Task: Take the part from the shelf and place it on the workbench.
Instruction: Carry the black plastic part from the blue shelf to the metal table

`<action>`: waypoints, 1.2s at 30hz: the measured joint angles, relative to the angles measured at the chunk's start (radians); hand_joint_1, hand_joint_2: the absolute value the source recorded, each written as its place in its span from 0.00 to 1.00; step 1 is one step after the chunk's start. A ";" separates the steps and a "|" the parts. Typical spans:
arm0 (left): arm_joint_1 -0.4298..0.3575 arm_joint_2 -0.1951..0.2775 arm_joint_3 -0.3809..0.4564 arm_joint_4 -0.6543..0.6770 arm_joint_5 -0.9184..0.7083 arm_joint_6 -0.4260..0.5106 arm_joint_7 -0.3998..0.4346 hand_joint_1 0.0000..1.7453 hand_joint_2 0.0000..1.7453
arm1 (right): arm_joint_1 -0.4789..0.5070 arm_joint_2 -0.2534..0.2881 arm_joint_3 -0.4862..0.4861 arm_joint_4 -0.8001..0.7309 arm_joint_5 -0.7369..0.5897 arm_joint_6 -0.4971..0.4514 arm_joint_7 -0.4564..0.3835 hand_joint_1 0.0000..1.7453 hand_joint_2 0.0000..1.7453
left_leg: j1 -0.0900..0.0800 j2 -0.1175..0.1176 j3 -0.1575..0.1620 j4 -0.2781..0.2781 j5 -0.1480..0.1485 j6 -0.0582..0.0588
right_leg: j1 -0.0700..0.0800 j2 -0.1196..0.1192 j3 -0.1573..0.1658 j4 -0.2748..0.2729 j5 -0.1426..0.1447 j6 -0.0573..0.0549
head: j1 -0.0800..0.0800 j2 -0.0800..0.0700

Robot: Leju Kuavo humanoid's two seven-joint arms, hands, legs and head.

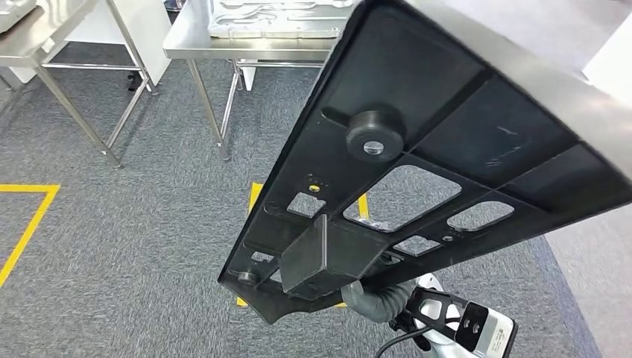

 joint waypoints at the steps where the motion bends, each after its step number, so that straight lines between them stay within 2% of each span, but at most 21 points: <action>1: 0.000 0.000 0.000 0.000 0.000 0.000 -0.001 0.00 1.00 | -0.001 -0.001 0.001 0.000 0.000 -0.002 0.000 1.00 1.00 | -0.002 0.001 0.001 -0.002 -0.001 0.005 | -0.001 0.008 -0.004 0.000 0.002 0.006 | 0.000 0.000; 3: -0.001 -0.001 0.000 0.000 0.000 0.000 -0.002 0.00 1.00 | -0.001 -0.005 0.002 0.000 0.004 -0.009 0.000 1.00 1.00 | -0.003 0.016 0.002 -0.006 0.004 0.018 | -0.004 0.012 -0.007 -0.001 0.003 0.019 | 0.000 0.000; 5: -0.002 -0.003 0.000 0.000 0.000 0.000 -0.002 0.00 1.00 | -0.002 -0.008 0.004 -0.001 0.016 -0.022 0.000 1.00 1.00 | -0.002 0.031 0.005 -0.015 0.010 0.032 | -0.003 -0.036 -0.025 0.038 -0.024 0.028 | 0.000 0.000; 7: 0.000 -0.003 0.000 0.000 0.000 -0.001 -0.001 0.00 1.00 | -0.002 -0.009 0.006 -0.002 0.027 -0.035 0.000 1.00 1.00 | -0.003 0.046 0.006 -0.019 0.010 0.039 | -0.004 -0.087 -0.082 0.157 -0.087 0.035 | 0.000 0.000; 9: 0.002 -0.003 0.000 0.000 0.000 -0.004 0.002 0.00 1.00 | -0.001 -0.011 0.008 -0.002 0.036 -0.044 0.000 1.00 1.00 | -0.004 0.059 0.005 -0.019 0.010 0.040 | -0.009 -0.095 -0.141 0.275 -0.130 0.040 | 0.000 0.000; 10: 0.002 -0.003 0.000 0.000 0.000 -0.006 0.003 0.00 1.00 | 0.000 -0.012 0.010 -0.002 0.039 -0.048 0.000 1.00 1.00 | -0.005 0.064 0.006 -0.018 0.009 0.040 | -0.010 -0.096 -0.147 0.286 -0.123 0.041 | 0.000 0.000; 11: 0.002 -0.003 0.000 0.000 -0.001 -0.008 0.004 0.00 1.00 | 0.000 -0.012 0.011 -0.002 0.042 -0.051 0.000 1.00 1.00 | -0.005 0.068 0.007 -0.018 0.008 0.038 | -0.011 -0.097 -0.132 0.255 -0.098 0.040 | 0.000 0.000; 13: 0.000 -0.003 0.000 0.000 -0.001 -0.012 0.006 0.00 1.00 | 0.000 -0.013 0.016 -0.007 0.045 -0.057 0.000 1.00 1.00 | -0.005 0.071 0.012 -0.018 0.003 0.034 | -0.009 -0.102 -0.057 0.111 -0.031 0.032 | 0.000 0.000; 14: 0.000 -0.003 0.000 0.000 -0.001 -0.014 0.006 0.00 1.00 | -0.002 -0.013 0.018 -0.010 0.045 -0.059 0.000 1.00 1.00 | -0.006 0.072 0.015 -0.018 -0.001 0.029 | -0.006 -0.107 -0.023 0.047 -0.011 0.027 | 0.000 0.000; 16: -0.001 -0.003 0.000 0.000 -0.001 -0.017 0.007 0.00 1.00 | -0.004 -0.013 0.020 -0.014 0.045 -0.062 0.000 1.00 1.00 | -0.008 0.073 0.017 -0.020 -0.008 0.018 | 0.001 -0.111 0.005 -0.009 -0.009 0.015 | 0.000 0.000; 20: -0.003 -0.002 0.000 0.000 -0.001 -0.018 0.007 0.00 1.00 | -0.005 -0.014 0.022 -0.022 0.044 -0.066 0.000 1.00 1.00 | -0.007 0.074 0.022 -0.001 -0.028 -0.005 | -0.002 -0.101 0.028 -0.026 -0.015 -0.011 | 0.000 0.000; 22: -0.003 -0.001 0.000 0.000 -0.002 -0.018 0.007 0.00 1.00 | -0.006 -0.014 0.023 -0.025 0.044 -0.067 0.000 1.00 1.00 | -0.005 0.069 -0.029 0.105 -0.068 -0.010 | -0.002 -0.100 0.050 -0.034 -0.022 -0.022 | 0.000 0.000; 24: 0.001 -0.001 0.000 0.000 -0.003 -0.019 0.007 0.00 1.00 | -0.006 -0.014 0.024 -0.024 0.042 -0.066 0.000 1.00 1.00 | -0.005 0.068 -0.116 0.239 -0.103 -0.013 | 0.001 -0.096 0.066 -0.034 -0.037 -0.028 | 0.000 0.000; 25: 0.003 -0.001 0.000 0.000 -0.003 -0.019 0.007 0.00 1.00 | -0.005 -0.014 0.024 -0.024 0.041 -0.066 0.000 1.00 1.00 | -0.005 0.068 -0.147 0.271 -0.096 -0.013 | 0.003 -0.092 0.076 -0.034 -0.046 -0.029 | 0.000 0.000; 26: 0.005 -0.001 0.000 0.000 -0.003 -0.019 0.008 0.00 1.00 | -0.005 -0.014 0.024 -0.023 0.039 -0.066 0.000 1.00 1.00 | -0.005 0.068 -0.157 0.259 -0.064 -0.013 | 0.004 -0.088 0.089 -0.034 -0.056 -0.028 | 0.000 0.000; 28: 0.007 -0.001 0.000 0.000 -0.003 -0.018 0.008 0.00 1.00 | -0.005 -0.014 0.024 -0.023 0.038 -0.066 0.000 1.00 1.00 | -0.005 0.067 -0.131 0.144 0.034 -0.006 | 0.005 -0.083 0.120 -0.034 -0.080 -0.024 | 0.000 0.000; 29: 0.007 0.000 0.000 0.000 -0.003 -0.018 0.008 0.00 1.00 | -0.006 -0.014 0.024 -0.022 0.038 -0.066 0.000 1.00 1.00 | -0.009 0.065 -0.109 0.086 0.068 -0.001 | 0.006 -0.081 0.133 -0.034 -0.092 -0.021 | 0.000 0.000; 31: 0.006 0.001 0.001 0.000 -0.003 -0.018 0.008 0.00 1.00 | -0.008 -0.014 0.024 -0.020 0.039 -0.066 0.000 1.00 1.00 | -0.015 0.062 -0.078 0.020 0.076 0.011 | 0.007 -0.079 0.146 -0.036 -0.109 -0.009 | 0.000 0.000; 33: 0.005 0.002 0.001 0.000 -0.003 -0.017 0.009 0.00 1.00 | -0.009 -0.014 0.024 -0.020 0.039 -0.066 0.000 1.00 1.00 | -0.016 0.061 -0.062 0.003 0.054 0.023 | 0.008 -0.078 0.147 -0.028 -0.107 0.005 | 0.000 0.000; 35: 0.005 0.002 0.001 0.000 -0.003 -0.017 0.008 0.00 1.00 | -0.010 -0.014 0.025 -0.020 0.040 -0.066 0.000 1.00 1.00 | -0.011 0.060 -0.044 -0.010 0.046 0.033 | 0.006 -0.083 0.121 0.027 -0.091 0.016 | 0.000 0.000; 36: 0.004 0.002 0.001 0.000 -0.002 -0.017 0.008 0.00 1.00 | -0.011 -0.014 0.025 -0.021 0.040 -0.066 0.000 1.00 1.00 | -0.009 0.060 -0.031 -0.018 0.041 0.037 | 0.004 -0.086 0.088 0.080 -0.091 0.022 | 0.000 0.000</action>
